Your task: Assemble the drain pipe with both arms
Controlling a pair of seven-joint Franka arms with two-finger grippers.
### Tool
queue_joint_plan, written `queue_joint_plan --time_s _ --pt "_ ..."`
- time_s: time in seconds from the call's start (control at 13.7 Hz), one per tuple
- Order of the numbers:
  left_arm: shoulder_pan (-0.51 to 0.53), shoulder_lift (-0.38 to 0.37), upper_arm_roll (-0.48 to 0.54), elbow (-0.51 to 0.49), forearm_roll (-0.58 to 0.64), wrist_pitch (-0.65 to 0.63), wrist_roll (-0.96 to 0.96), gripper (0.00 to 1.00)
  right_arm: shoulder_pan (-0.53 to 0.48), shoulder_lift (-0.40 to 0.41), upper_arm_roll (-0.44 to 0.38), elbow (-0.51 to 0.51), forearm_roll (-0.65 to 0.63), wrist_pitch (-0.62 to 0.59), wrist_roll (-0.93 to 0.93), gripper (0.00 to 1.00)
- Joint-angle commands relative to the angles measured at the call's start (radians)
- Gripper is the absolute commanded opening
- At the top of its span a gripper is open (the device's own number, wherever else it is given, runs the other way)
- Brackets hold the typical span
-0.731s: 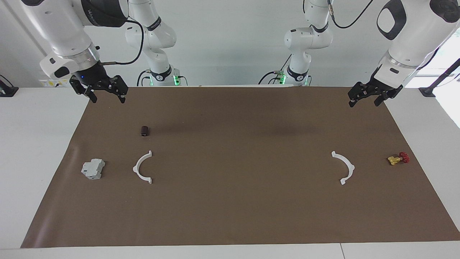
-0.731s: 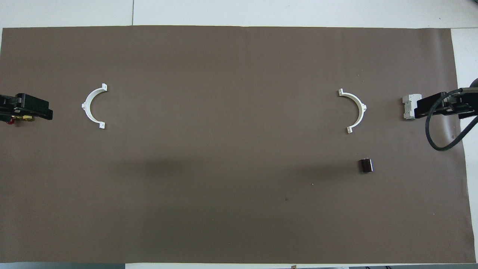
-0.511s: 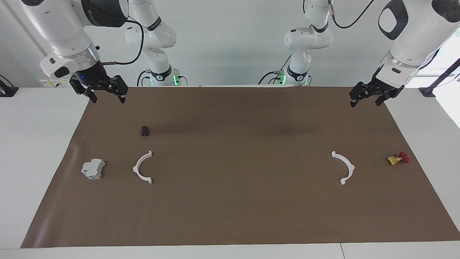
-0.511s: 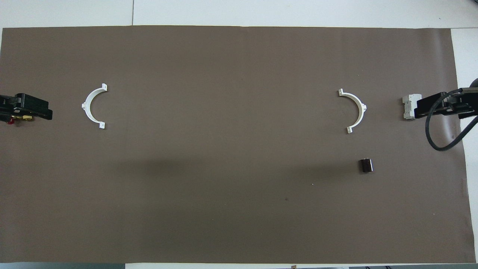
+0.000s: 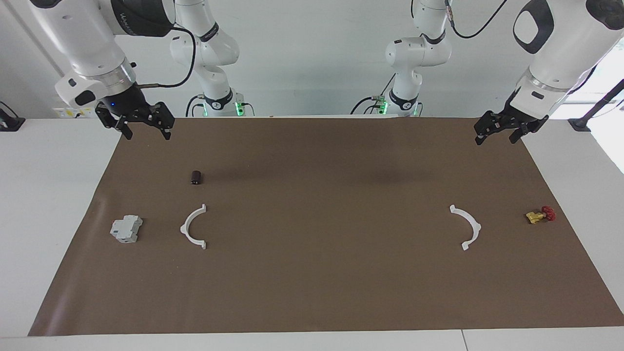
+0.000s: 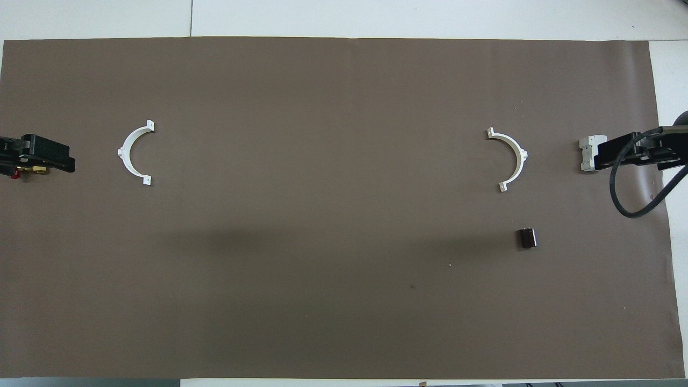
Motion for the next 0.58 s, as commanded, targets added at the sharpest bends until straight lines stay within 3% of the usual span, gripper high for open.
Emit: queue_joint_plan --time_s 0.0,0.29,0.51 --pt "0.002 -0.024 0.002 -0.025 0.000 -0.003 0.004 1.00 0.009 -0.004 0.011 -0.073 0.019 0.120 -0.020 1.00" --pt "0.004 -0.025 0.004 -0.025 0.000 -0.007 0.004 1.00 0.002 0.163 0.012 -0.085 0.043 0.293 -0.057 1.00" --pt "0.002 -0.024 0.003 -0.025 0.000 -0.003 0.004 1.00 -0.006 0.272 0.012 -0.178 0.045 0.543 -0.170 1.00"
